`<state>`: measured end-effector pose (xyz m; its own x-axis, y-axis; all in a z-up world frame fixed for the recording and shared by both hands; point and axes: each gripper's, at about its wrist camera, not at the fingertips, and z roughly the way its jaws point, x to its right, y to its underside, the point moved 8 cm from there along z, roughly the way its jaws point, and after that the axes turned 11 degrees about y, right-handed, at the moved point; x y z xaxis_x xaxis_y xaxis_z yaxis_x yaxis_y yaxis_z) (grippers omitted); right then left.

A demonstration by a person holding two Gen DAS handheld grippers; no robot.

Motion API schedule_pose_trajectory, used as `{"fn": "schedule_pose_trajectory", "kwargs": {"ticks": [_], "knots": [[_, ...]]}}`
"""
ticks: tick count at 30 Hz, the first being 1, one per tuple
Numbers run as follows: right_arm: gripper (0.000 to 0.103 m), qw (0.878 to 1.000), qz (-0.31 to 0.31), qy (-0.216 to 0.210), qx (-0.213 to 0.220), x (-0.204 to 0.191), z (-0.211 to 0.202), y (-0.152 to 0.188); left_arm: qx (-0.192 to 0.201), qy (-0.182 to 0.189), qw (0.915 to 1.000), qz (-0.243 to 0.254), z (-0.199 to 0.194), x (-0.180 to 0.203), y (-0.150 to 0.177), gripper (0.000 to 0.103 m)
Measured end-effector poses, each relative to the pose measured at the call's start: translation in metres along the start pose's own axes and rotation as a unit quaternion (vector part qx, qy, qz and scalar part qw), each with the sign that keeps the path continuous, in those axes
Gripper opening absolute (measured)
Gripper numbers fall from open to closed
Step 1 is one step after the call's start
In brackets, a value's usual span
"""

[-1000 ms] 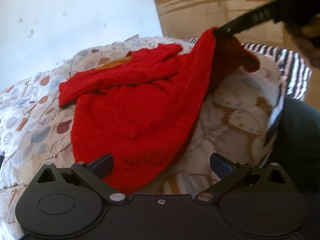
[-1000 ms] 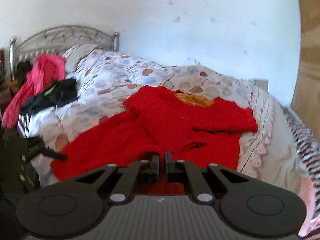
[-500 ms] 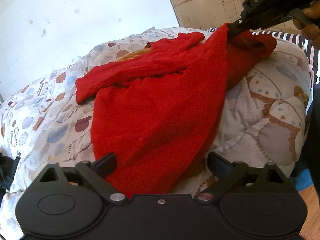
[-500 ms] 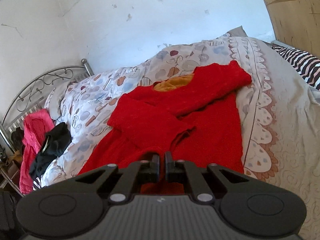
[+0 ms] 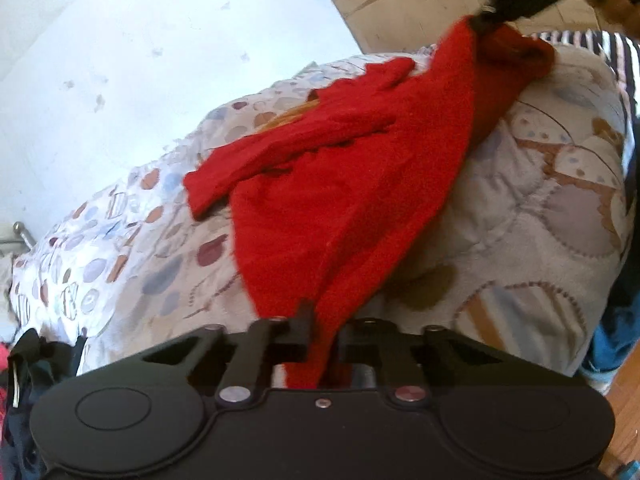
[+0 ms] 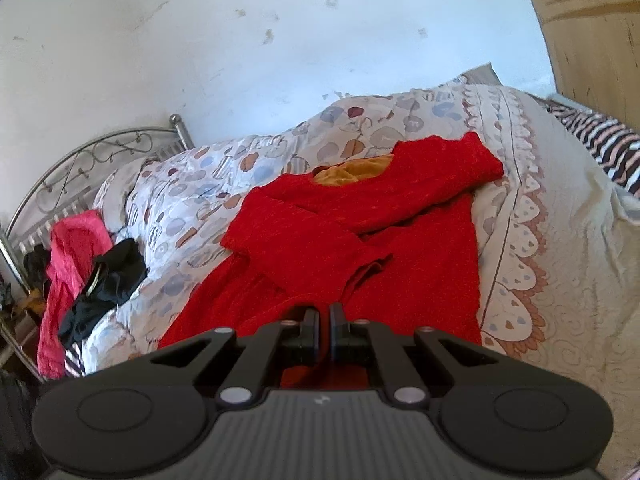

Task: Fold small clothes
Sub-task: 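Grasp the sweater hem with the left gripper while the right gripper holds the side edge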

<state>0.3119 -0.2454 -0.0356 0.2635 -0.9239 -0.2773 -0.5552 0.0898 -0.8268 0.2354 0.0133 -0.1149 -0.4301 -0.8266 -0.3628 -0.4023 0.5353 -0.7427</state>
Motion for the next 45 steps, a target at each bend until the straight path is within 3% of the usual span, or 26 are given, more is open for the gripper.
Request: {"fn": "schedule_pose_trajectory", "kwargs": {"ticks": [5, 8, 10, 13, 16, 18, 21, 23, 25, 27, 28, 29, 35, 41, 45], "knots": [[0.009, 0.996, -0.087, 0.027, 0.016, -0.015, -0.026, 0.019, 0.043, 0.005, 0.9962, -0.075, -0.024, -0.035, -0.014, 0.006], [0.026, 0.987, -0.15, 0.049, 0.022, -0.028, -0.038, 0.037, 0.065, 0.008, 0.9926, -0.102, -0.032, -0.053, -0.03, 0.006], [0.054, 0.98, -0.188, 0.057, 0.025, -0.038, -0.044, 0.051, 0.073, 0.016, 0.9893, -0.125, -0.034, -0.064, -0.043, 0.006], [0.075, 0.972, -0.224, 0.061, 0.035, -0.054, -0.051, 0.069, 0.082, 0.026, 0.9848, -0.151, -0.035, -0.077, -0.062, 0.006], [0.087, 0.963, -0.256, 0.075, 0.041, -0.07, -0.049, 0.087, 0.092, 0.033, 0.9817, -0.164, -0.039, -0.085, -0.079, 0.006], [0.088, 0.951, -0.284, 0.106, 0.056, -0.078, -0.044, 0.097, 0.099, 0.036, 0.9803, -0.167, -0.042, -0.088, -0.089, 0.006], [0.086, 0.926, -0.311, 0.199, 0.085, -0.081, -0.037, 0.103, 0.11, 0.035, 0.9797, -0.163, -0.049, -0.09, -0.099, 0.006], [0.074, 0.916, -0.31, 0.235, 0.095, -0.077, -0.036, 0.104, 0.117, 0.031, 0.9797, -0.16, -0.053, -0.091, -0.101, 0.006], [0.047, 0.909, -0.3, 0.271, 0.104, -0.069, -0.039, 0.106, 0.121, 0.025, 0.9797, -0.158, -0.058, -0.089, -0.1, 0.006], [0.036, 0.902, -0.291, 0.297, 0.113, -0.061, -0.049, 0.11, 0.121, 0.022, 0.9789, -0.163, -0.062, -0.087, -0.095, 0.006], [0.02, 0.901, -0.286, 0.302, 0.119, -0.058, -0.055, 0.111, 0.121, 0.022, 0.9783, -0.167, -0.065, -0.085, -0.09, 0.006], [0.016, 0.9, -0.284, 0.305, 0.126, -0.055, -0.062, 0.113, 0.121, 0.021, 0.9783, -0.167, -0.067, -0.081, -0.086, 0.006], [0.011, 0.892, -0.289, 0.301, 0.173, -0.057, -0.103, 0.113, 0.146, 0.004, 0.9784, -0.147, -0.092, -0.053, -0.063, 0.005], [0.01, 0.884, -0.295, 0.297, 0.21, -0.064, -0.145, 0.098, 0.172, 0.01, 0.9715, -0.163, -0.133, -0.036, -0.052, 0.004], [0.01, 0.881, -0.298, 0.285, 0.233, -0.076, -0.195, 0.097, 0.194, 0.015, 0.9666, -0.167, -0.177, -0.027, -0.051, 0.004]]}}
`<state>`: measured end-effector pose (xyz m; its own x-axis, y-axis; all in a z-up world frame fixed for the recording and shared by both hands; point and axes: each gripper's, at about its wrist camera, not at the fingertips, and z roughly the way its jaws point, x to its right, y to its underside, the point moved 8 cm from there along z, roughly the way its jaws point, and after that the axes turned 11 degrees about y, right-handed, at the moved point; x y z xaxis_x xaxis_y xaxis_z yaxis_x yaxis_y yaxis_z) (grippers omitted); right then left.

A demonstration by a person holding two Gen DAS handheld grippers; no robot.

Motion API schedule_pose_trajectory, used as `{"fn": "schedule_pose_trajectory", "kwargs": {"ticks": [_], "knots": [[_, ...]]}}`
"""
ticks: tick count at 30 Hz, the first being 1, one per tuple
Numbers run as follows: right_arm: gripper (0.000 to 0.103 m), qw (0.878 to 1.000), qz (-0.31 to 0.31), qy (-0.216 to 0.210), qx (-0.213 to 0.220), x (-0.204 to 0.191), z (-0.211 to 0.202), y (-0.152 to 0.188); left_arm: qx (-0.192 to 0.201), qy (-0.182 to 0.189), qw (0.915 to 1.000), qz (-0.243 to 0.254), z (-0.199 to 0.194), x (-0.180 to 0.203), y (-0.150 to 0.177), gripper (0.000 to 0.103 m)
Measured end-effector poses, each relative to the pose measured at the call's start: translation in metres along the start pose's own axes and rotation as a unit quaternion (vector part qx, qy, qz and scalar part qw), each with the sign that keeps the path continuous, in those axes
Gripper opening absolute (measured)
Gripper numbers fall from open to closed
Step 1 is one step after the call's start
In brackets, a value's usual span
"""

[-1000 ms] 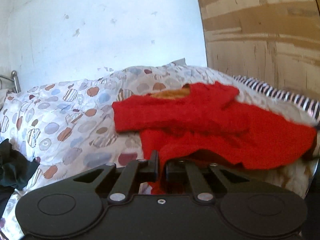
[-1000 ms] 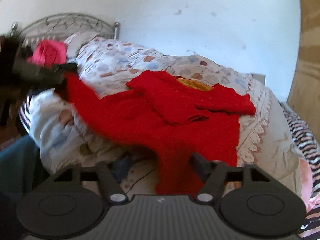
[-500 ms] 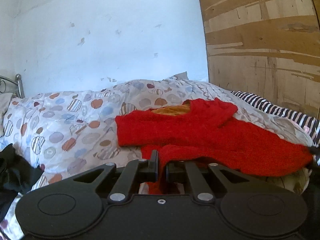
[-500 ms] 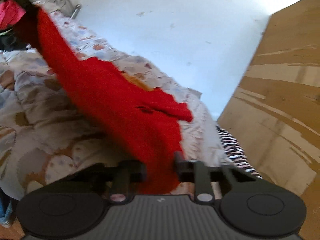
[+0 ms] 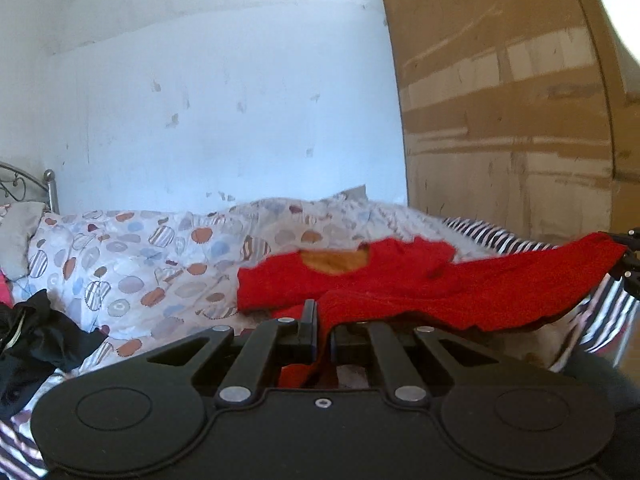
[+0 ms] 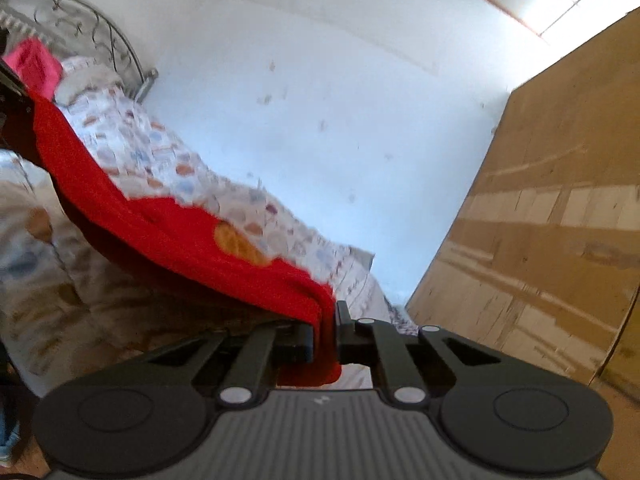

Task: Fold small clothes
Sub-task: 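Grasp the sweater hem with the left gripper while the right gripper holds the side edge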

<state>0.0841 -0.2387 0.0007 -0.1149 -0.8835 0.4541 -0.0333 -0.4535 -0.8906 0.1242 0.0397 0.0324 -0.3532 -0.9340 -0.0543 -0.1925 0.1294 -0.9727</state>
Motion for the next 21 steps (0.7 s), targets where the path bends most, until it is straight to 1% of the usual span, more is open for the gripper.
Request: {"fn": "schedule_pose_trajectory", "kwargs": {"ticks": [4, 7, 11, 15, 18, 21], "knots": [[0.01, 1.0, 0.022, -0.004, 0.011, 0.024, -0.04, -0.021, 0.018, 0.011, 0.9998, 0.003, -0.049, 0.018, -0.013, 0.004], [0.01, 0.999, 0.037, -0.01, 0.016, 0.038, -0.063, -0.035, 0.026, 0.019, 0.9995, 0.007, -0.075, 0.03, -0.022, 0.004], [0.01, 0.999, 0.04, -0.016, 0.018, 0.046, -0.072, -0.044, 0.021, 0.028, 0.9994, -0.006, -0.087, 0.032, -0.026, 0.004], [0.01, 0.999, 0.037, -0.024, 0.023, 0.045, -0.045, -0.053, 0.014, 0.023, 0.9996, 0.003, -0.072, 0.022, -0.035, 0.005], [0.01, 0.999, 0.033, -0.033, 0.025, 0.042, -0.014, -0.064, -0.001, 0.027, 0.9996, 0.012, -0.045, 0.006, -0.051, 0.005], [0.011, 0.999, 0.015, -0.035, 0.033, 0.036, 0.031, -0.076, -0.017, 0.025, 0.9994, 0.018, -0.009, -0.014, -0.069, 0.005]]}}
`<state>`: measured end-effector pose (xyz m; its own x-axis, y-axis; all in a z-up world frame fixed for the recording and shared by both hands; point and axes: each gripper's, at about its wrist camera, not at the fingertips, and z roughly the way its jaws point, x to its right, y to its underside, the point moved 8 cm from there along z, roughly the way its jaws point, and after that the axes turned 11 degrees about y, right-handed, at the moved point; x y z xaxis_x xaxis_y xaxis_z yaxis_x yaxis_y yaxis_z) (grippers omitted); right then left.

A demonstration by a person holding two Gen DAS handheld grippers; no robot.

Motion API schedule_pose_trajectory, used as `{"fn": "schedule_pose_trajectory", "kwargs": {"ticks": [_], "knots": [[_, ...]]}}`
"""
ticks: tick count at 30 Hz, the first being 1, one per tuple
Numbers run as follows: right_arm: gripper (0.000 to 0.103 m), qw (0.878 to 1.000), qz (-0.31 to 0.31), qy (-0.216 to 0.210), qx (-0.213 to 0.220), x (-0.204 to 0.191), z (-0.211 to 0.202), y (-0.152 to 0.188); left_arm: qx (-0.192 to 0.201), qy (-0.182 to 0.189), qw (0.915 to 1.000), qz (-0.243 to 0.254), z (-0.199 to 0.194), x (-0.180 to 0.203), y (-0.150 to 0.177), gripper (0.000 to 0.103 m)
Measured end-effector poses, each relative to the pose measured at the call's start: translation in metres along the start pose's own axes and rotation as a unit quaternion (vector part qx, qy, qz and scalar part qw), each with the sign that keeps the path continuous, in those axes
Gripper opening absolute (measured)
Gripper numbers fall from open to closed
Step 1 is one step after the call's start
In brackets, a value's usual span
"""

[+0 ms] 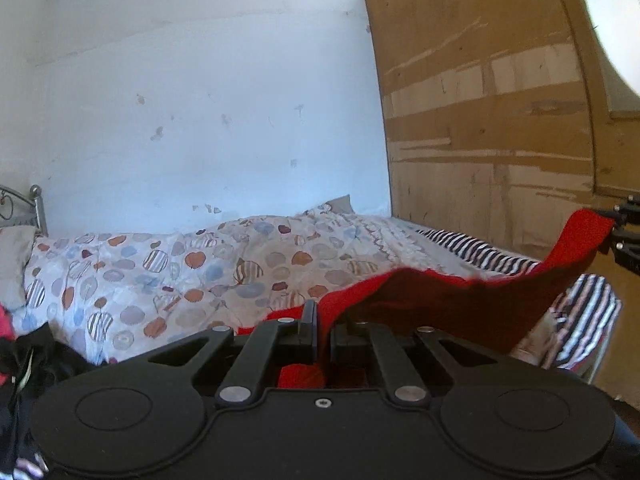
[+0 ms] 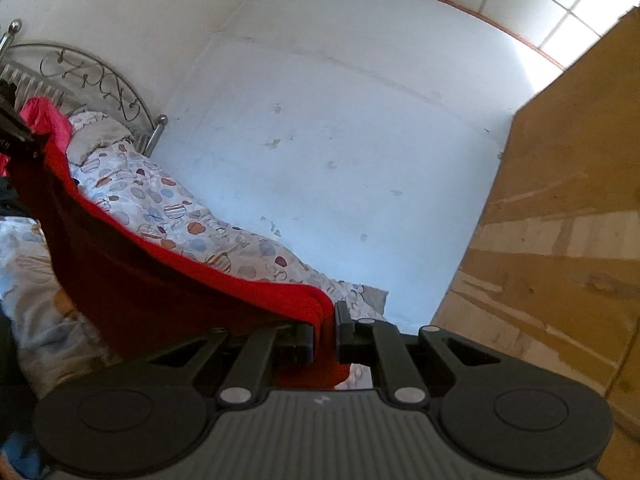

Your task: Fold small clothes

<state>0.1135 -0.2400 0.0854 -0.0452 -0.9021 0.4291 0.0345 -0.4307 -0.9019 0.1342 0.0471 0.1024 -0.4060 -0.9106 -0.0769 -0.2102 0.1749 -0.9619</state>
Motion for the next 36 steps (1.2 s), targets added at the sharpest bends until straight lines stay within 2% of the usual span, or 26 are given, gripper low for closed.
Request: {"fn": "schedule_pose_trajectory", "kwargs": {"ticks": [7, 14, 18, 20, 26, 29, 32, 33, 34, 35, 36], "knots": [[0.011, 0.999, -0.005, -0.016, -0.04, -0.01, 0.133, 0.002, -0.037, -0.004, 0.9992, -0.016, 0.107, -0.059, -0.034, 0.005], [0.011, 0.991, 0.009, -0.052, -0.119, -0.03, 0.269, 0.037, -0.087, -0.011, 0.9955, -0.035, 0.23, -0.11, -0.032, 0.005], [0.011, 0.978, 0.03, -0.083, -0.189, -0.048, 0.336, 0.075, -0.128, -0.006, 0.9898, -0.062, 0.295, -0.135, -0.01, 0.005], [0.012, 0.971, 0.036, -0.094, -0.215, -0.059, 0.356, 0.095, -0.149, -0.002, 0.9854, -0.082, 0.322, -0.147, 0.007, 0.005], [0.014, 0.957, 0.048, -0.113, -0.262, -0.084, 0.383, 0.137, -0.197, -0.005, 0.973, -0.12, 0.37, -0.164, 0.057, 0.006], [0.019, 0.952, 0.053, -0.119, -0.277, -0.09, 0.389, 0.148, -0.201, -0.002, 0.9686, -0.146, 0.378, -0.171, 0.071, 0.008], [0.029, 0.949, 0.066, -0.123, -0.284, -0.09, 0.395, 0.153, -0.204, -0.003, 0.9656, -0.162, 0.38, -0.177, 0.075, 0.017], [0.036, 0.948, 0.069, -0.122, -0.286, -0.089, 0.396, 0.152, -0.204, -0.003, 0.9647, -0.167, 0.38, -0.179, 0.076, 0.025], [0.047, 0.948, 0.074, -0.12, -0.287, -0.087, 0.397, 0.15, -0.203, -0.006, 0.9636, -0.174, 0.379, -0.181, 0.075, 0.029], [0.053, 0.947, 0.079, -0.119, -0.286, -0.085, 0.398, 0.149, -0.203, -0.008, 0.9619, -0.183, 0.379, -0.184, 0.075, 0.035], [0.065, 0.946, 0.09, -0.12, -0.287, -0.082, 0.4, 0.149, -0.202, -0.008, 0.9599, -0.195, 0.378, -0.188, 0.075, 0.039]]}}
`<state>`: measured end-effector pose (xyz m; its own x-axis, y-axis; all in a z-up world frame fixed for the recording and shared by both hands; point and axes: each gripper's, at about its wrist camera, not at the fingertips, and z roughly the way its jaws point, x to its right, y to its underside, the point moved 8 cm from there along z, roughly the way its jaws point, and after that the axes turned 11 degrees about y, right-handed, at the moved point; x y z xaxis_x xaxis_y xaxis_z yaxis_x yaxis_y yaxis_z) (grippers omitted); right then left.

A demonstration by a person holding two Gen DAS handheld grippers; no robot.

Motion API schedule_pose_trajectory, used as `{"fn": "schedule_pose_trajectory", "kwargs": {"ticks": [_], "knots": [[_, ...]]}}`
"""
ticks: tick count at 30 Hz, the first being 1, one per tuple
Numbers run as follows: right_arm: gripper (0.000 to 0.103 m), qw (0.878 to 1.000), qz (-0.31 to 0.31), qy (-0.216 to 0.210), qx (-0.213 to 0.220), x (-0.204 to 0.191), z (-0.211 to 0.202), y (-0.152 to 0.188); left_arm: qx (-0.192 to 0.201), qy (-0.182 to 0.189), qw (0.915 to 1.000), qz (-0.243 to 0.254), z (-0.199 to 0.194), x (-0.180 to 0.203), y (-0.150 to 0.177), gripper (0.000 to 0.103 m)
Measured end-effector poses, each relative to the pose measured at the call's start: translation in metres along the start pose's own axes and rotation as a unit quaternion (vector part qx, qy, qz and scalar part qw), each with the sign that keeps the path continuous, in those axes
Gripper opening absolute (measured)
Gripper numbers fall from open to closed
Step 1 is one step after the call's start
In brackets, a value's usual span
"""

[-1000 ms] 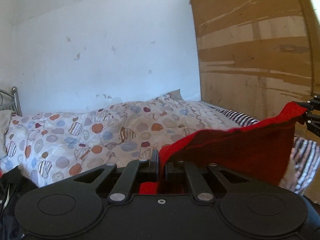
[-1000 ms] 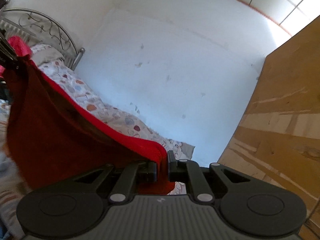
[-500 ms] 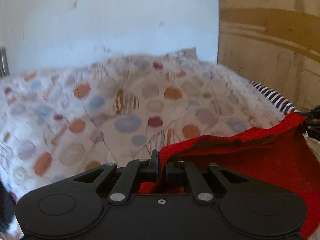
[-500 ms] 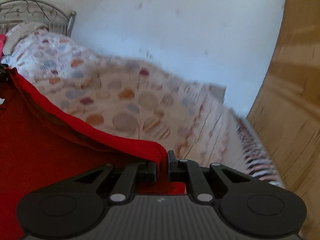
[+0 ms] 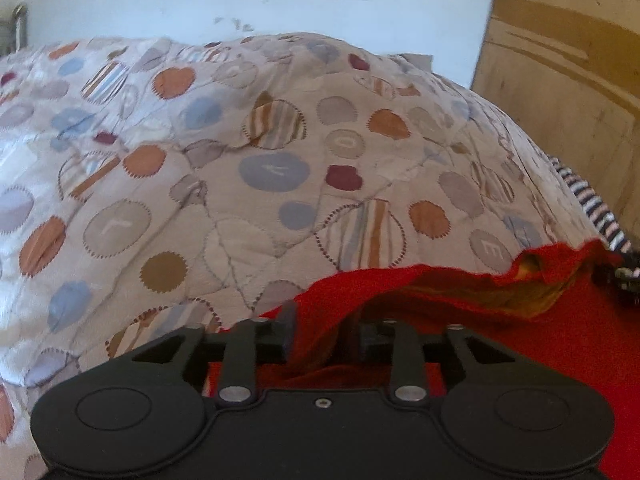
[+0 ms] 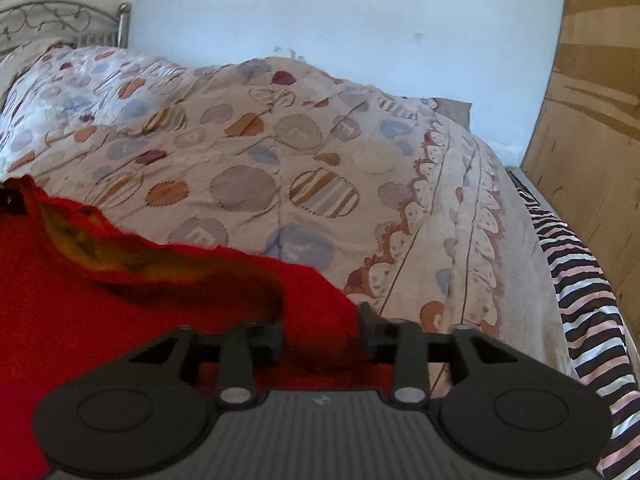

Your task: Fold small clothes

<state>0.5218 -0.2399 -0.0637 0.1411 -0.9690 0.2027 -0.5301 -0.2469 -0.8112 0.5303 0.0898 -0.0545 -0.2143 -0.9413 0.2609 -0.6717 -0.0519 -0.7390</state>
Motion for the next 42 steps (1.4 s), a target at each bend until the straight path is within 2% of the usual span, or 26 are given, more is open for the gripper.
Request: {"fn": "schedule_pose_trajectory", "kwargs": {"ticks": [4, 6, 8, 11, 15, 18, 21, 27, 29, 33, 35, 40, 42], "knots": [[0.096, 0.999, 0.032, 0.017, 0.009, 0.012, 0.002, -0.008, 0.006, 0.011, 0.9984, -0.055, -0.006, -0.015, -0.001, 0.055], [0.099, 0.998, 0.043, 0.032, 0.018, 0.019, 0.002, -0.01, 0.009, 0.015, 0.9971, -0.074, -0.01, -0.022, -0.002, 0.066], [0.099, 0.998, 0.058, 0.034, 0.02, 0.026, 0.002, -0.011, 0.012, 0.026, 0.9959, -0.085, -0.013, -0.027, -0.004, 0.071], [0.101, 0.996, 0.078, 0.033, 0.023, 0.035, -0.003, -0.008, 0.025, 0.023, 0.9947, -0.097, -0.023, -0.033, -0.007, 0.088], [0.102, 0.995, 0.08, 0.049, 0.027, 0.045, -0.01, -0.002, 0.071, 0.002, 0.9918, -0.106, -0.044, -0.046, -0.021, 0.1], [0.103, 0.995, 0.084, 0.054, 0.029, 0.051, -0.017, 0.004, 0.09, -0.015, 0.9882, -0.123, -0.059, -0.055, -0.028, 0.1], [0.103, 0.994, 0.09, 0.047, 0.039, 0.052, -0.029, 0.011, 0.094, -0.003, 0.9915, -0.09, -0.07, -0.042, -0.022, 0.102], [0.103, 0.996, 0.07, 0.03, 0.042, 0.035, -0.043, 0.024, 0.064, 0.007, 0.9976, -0.025, -0.068, -0.004, 0.024, 0.102], [0.103, 0.997, 0.062, 0.033, 0.043, 0.029, -0.043, 0.028, 0.063, -0.012, 0.9979, -0.004, -0.065, 0.0, 0.038, 0.102], [0.103, 0.994, 0.049, 0.09, 0.025, 0.03, -0.031, 0.045, 0.051, -0.11, 0.9925, 0.011, -0.057, -0.011, 0.06, 0.102], [0.103, 0.994, 0.062, 0.09, 0.03, 0.032, -0.03, 0.05, 0.046, -0.108, 0.9931, 0.001, -0.053, -0.019, 0.067, 0.103], [0.103, 0.992, 0.079, 0.086, 0.037, 0.036, -0.031, 0.059, 0.054, -0.064, 0.9939, -0.072, -0.049, -0.041, 0.079, 0.103], [0.103, 0.992, 0.087, 0.08, 0.041, 0.04, -0.037, 0.059, 0.06, -0.057, 0.9929, -0.086, -0.055, -0.041, 0.079, 0.102]]}}
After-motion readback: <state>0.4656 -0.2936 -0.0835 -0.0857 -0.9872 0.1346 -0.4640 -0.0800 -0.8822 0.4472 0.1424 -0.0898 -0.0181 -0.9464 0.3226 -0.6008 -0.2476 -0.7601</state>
